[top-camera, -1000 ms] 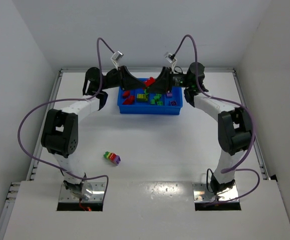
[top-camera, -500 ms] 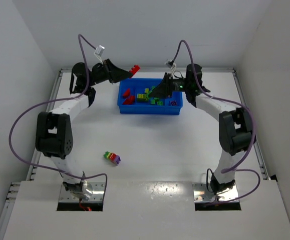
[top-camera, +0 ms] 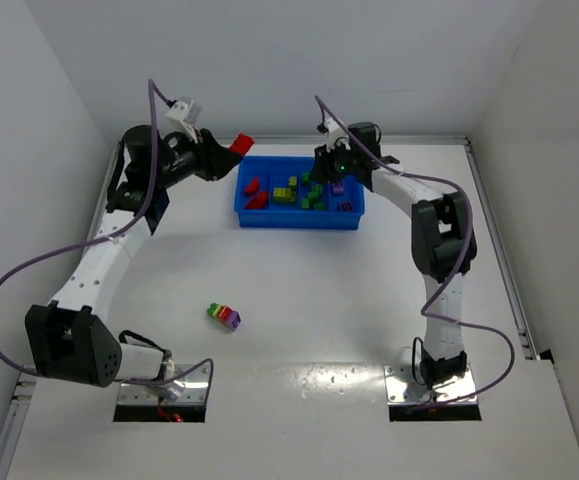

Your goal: Sort the legos into containers by color

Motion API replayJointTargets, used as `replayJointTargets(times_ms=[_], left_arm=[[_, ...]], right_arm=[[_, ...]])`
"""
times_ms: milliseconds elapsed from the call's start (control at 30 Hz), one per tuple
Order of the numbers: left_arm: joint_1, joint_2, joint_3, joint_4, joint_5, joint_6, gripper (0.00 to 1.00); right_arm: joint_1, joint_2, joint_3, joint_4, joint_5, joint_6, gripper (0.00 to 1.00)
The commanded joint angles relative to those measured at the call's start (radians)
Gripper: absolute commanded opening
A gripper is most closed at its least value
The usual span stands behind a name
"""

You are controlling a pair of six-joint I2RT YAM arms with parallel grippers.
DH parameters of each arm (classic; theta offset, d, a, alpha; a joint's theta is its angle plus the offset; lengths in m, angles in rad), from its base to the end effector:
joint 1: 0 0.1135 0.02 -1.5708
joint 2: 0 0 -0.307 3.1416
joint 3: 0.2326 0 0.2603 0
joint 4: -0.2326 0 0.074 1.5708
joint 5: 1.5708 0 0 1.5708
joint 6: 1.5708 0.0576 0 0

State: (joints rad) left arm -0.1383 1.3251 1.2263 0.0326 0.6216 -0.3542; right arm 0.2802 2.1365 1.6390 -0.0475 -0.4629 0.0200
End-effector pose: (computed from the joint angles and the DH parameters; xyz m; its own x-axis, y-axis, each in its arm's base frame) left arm 0.3161 -0.0779 0.4380 -0.2999 -0.2429 -0.9225 0.6222 0.6832 -0.3822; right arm 0.5148 0.1749 0.2394 -0.5104 -0.1282 -0.8503 -0.6043 0.7570 0.2485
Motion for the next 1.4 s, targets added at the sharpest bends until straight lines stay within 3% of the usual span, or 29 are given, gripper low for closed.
replayJointTargets(times_ms=[0, 33, 100, 167, 200, 300, 467, 633, 767, 900, 933, 1067, 1267, 1367], left_arm=[[-0.013, 0.008, -0.04, -0.138, -0.135, 0.095, 0.17], [-0.014, 0.017, -0.04, -0.161, -0.146, 0.11, 0.17], [-0.024, 0.026, -0.04, -0.171, -0.158, 0.133, 0.17], [-0.033, 0.037, -0.04, -0.181, -0.167, 0.143, 0.17], [-0.046, 0.046, -0.04, -0.181, -0.168, 0.152, 0.17], [-0.075, 0.106, -0.031, -0.181, -0.181, 0.162, 0.2], [-0.106, 0.276, 0.067, -0.181, -0.212, 0.162, 0.21], [-0.116, 0.448, 0.176, -0.181, -0.336, 0.162, 0.21], [-0.116, 0.566, 0.29, -0.181, -0.381, 0.162, 0.23], [-0.125, 0.66, 0.389, -0.232, -0.427, 0.172, 0.41], [-0.126, 0.681, 0.401, -0.241, -0.444, 0.172, 0.52], [-0.126, 0.691, 0.423, -0.25, -0.456, 0.172, 0.63], [-0.063, 0.528, 0.282, -0.111, -0.341, 0.081, 0.68], [-0.023, 0.397, 0.249, -0.126, -0.315, 0.031, 0.91]], right_arm=[[0.011, 0.045, 0.042, -0.048, 0.127, -0.088, 0.05], [0.011, 0.054, 0.042, -0.039, 0.127, -0.088, 0.07], [0.02, 0.068, 0.051, -0.029, 0.139, -0.088, 0.27], [0.02, 0.068, 0.051, -0.029, 0.139, -0.088, 0.41], [0.02, 0.057, 0.051, -0.029, 0.13, -0.088, 0.56], [0.02, 0.022, 0.051, -0.029, 0.119, -0.06, 0.71], [0.02, -0.137, -0.022, -0.029, 0.109, -0.028, 0.71], [0.007, -0.369, -0.143, -0.064, 0.078, -0.028, 0.71], [-0.004, -0.501, -0.24, -0.147, 0.02, -0.13, 0.71], [-0.015, -0.592, -0.32, -0.238, -0.055, -0.182, 0.73], [-0.024, -0.605, -0.335, -0.238, -0.075, -0.183, 0.74], [-0.024, -0.639, -0.399, -0.259, -0.141, -0.172, 0.81], [0.017, -0.629, -0.41, -0.327, -0.206, -0.192, 0.83], [0.115, -0.629, -0.41, -0.328, -0.165, -0.151, 0.78]])
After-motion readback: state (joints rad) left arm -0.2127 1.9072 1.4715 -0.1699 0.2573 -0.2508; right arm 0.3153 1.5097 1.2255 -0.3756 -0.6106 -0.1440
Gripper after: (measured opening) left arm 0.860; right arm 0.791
